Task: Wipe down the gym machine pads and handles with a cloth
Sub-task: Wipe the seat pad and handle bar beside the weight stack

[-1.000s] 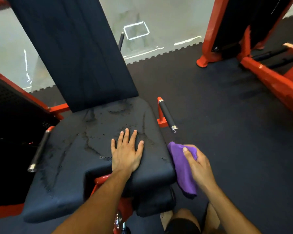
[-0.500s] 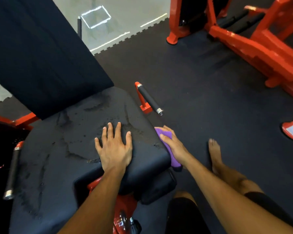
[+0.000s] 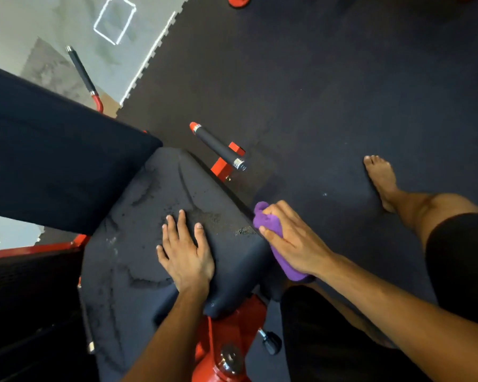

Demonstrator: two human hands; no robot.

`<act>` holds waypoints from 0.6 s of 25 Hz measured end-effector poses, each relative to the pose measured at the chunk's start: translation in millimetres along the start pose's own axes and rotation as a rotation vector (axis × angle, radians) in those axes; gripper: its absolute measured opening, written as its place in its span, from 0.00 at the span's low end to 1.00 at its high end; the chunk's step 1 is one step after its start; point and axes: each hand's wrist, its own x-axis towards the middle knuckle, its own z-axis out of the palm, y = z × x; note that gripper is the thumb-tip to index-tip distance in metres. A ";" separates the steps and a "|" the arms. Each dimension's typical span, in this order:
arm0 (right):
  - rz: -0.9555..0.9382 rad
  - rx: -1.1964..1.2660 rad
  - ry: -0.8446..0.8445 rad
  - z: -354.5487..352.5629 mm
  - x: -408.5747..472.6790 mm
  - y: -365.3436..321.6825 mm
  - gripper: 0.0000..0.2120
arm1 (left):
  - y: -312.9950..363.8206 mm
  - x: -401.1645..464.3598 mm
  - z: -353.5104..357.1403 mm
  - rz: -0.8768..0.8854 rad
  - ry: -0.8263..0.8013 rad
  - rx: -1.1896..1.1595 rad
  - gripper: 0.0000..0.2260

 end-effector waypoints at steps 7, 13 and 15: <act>0.262 0.057 -0.227 7.8 61.3 17.0 0.11 | 4.3 -0.3 -3.2 -0.011 -0.022 -0.019 0.33; 0.148 -0.066 -0.115 -9.0 5.3 -8.6 0.08 | 2.5 0.9 -1.6 0.002 -0.029 -0.016 0.32; 0.111 -0.064 -0.102 -3.5 33.2 -22.3 0.08 | 2.1 2.6 -2.5 -0.003 -0.041 -0.016 0.32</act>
